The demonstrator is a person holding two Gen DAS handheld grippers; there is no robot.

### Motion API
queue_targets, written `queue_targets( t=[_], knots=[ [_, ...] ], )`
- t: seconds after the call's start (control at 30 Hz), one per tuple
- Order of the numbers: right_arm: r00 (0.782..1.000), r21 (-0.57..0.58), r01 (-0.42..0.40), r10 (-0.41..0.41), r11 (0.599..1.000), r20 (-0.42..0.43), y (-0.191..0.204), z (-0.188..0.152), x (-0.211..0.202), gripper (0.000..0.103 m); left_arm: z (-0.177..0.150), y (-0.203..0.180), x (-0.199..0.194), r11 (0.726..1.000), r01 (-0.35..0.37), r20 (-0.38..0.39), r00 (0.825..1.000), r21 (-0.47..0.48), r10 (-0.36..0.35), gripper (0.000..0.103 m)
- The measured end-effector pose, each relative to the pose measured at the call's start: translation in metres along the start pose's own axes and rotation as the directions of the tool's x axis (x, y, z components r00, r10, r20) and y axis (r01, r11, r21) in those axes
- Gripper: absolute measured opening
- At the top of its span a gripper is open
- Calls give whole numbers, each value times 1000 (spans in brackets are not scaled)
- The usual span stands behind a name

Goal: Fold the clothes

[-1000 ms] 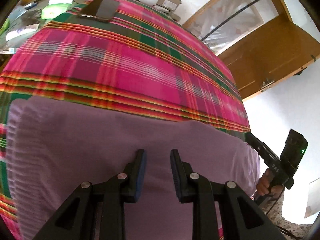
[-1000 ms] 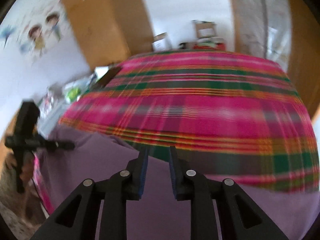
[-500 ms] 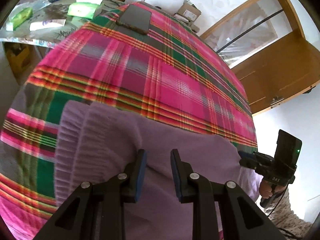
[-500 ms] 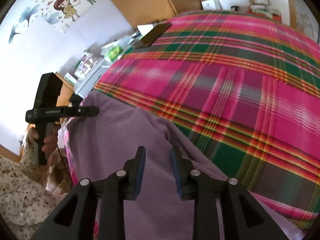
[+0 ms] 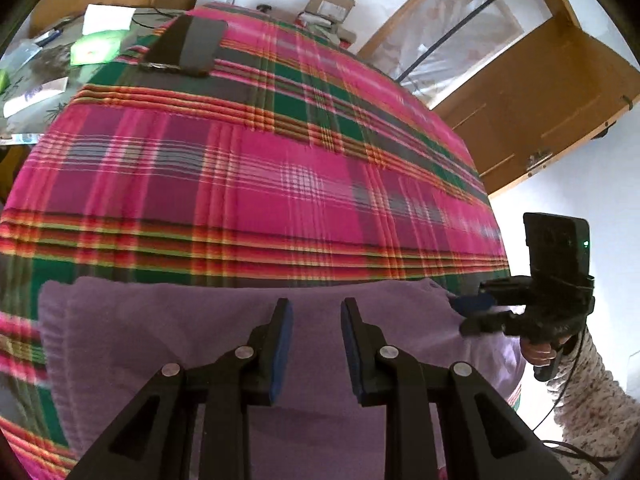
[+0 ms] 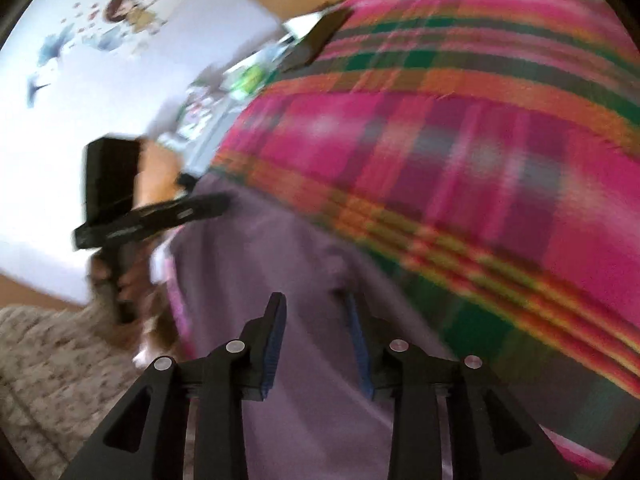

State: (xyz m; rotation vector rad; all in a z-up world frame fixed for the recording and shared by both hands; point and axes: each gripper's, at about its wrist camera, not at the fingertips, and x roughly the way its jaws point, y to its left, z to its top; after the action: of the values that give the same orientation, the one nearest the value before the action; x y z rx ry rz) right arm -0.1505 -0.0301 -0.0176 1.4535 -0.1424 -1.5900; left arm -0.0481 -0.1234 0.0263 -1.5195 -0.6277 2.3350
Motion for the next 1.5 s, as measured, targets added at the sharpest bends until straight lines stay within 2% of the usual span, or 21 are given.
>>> queue_targets(
  t=[0.3,0.53,0.63,0.8,1.0,1.2,1.43,1.5],
  knots=[
    [988,48,-134,137,990,-67,-10,0,17,41,0,10,4,999,-3,-8,1000,-33,3,26],
    [994,58,-104,106,993,-37,-13,3,15,41,-1,13,5,999,5,-14,1000,-37,-6,26],
    [996,29,-86,85,996,7,-8,5,10,42,0,14,6,999,13,-15,1000,-41,-13,26],
    [988,46,-145,142,988,54,-15,10,10,45,1,16,8,999,27,-15,1000,-47,-27,26],
    [968,126,-229,212,965,137,-30,18,3,45,1,18,9,998,41,-12,999,-53,-42,26],
    [931,222,-326,272,919,242,-50,27,-10,45,2,17,9,998,39,-12,999,-48,-39,26],
    [939,236,-294,234,926,252,-52,33,-17,45,6,8,10,999,25,-13,1000,-28,-26,26],
    [950,236,-246,185,940,250,-51,34,-20,45,9,0,10,999,38,-9,999,-10,-38,26]
  ],
)
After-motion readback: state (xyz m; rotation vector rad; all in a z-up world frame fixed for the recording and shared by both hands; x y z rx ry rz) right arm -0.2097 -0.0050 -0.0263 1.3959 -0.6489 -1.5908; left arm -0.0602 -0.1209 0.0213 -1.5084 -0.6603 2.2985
